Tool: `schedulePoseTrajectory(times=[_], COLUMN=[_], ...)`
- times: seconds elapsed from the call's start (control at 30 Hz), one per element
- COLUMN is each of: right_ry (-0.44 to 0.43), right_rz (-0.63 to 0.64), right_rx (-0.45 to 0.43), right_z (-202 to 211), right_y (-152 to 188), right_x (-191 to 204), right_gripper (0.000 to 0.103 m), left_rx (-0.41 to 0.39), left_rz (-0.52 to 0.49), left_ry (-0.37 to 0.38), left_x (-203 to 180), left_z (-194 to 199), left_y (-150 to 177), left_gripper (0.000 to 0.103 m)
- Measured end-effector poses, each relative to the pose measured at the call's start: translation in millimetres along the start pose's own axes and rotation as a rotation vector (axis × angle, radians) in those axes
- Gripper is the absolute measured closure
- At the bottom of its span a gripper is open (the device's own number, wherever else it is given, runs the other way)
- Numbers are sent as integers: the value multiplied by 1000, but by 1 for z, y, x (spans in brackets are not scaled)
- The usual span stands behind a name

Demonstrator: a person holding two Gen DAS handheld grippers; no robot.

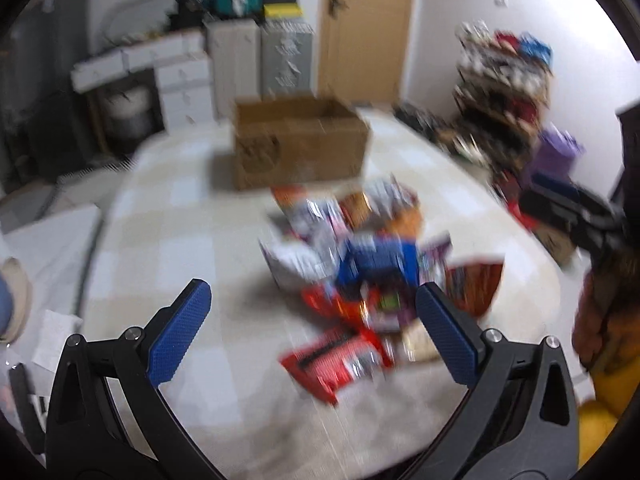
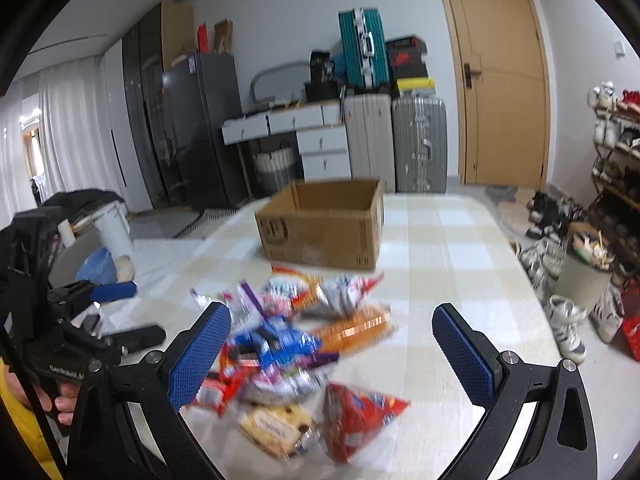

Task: Organize snacks
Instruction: 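Grasp the red biscuit pack with the left tool while the right tool grasps the red triangular chip bag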

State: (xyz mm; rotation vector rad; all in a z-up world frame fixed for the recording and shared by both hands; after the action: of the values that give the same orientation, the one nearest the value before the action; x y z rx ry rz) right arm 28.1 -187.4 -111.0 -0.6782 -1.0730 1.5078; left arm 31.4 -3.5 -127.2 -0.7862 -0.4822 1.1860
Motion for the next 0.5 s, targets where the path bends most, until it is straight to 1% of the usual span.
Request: schedulePoseTrajectory(times=[0.07, 0.13, 0.3, 0.33, 0.43, 0.5], right_ry=[-5, -15, -26, -28, -32, -34], right_rz=[5, 12, -6, -10, -11, -13], right_rx=[28, 50, 98, 105, 113, 119], right_z=[-5, -9, -23, -26, -32, -35], right_y=[11, 22, 41, 41, 46, 48], right_x=[-3, -5, -12, -13, -13, -14], right_gripper=[0, 0, 0, 0, 0, 0], left_rx=[68, 112, 166, 173, 207, 234], left_rz=[-37, -64, -18, -19, -41, -34], left_ry=[6, 5, 41, 43, 49, 67], left_x=[-2, -6, -8, -8, -9, -10], left_z=[-18, -32, -60, -62, -77, -80], left_y=[18, 34, 57, 59, 66, 67], left_gripper=[1, 1, 2, 4, 4, 10])
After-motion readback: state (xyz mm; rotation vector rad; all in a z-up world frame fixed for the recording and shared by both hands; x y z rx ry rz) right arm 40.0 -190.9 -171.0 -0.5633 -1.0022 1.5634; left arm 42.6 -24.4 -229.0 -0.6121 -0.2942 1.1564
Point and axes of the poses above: each gripper's, at about its wrist camera, not at the fingertips, and z roughly against the way its jaws point, x to its left, y to its underside, the point moved 5 cm from there along -z, roughly the way its jaws point, and after that the axes turned 4 degrees about -x, right-handed, at the moved point
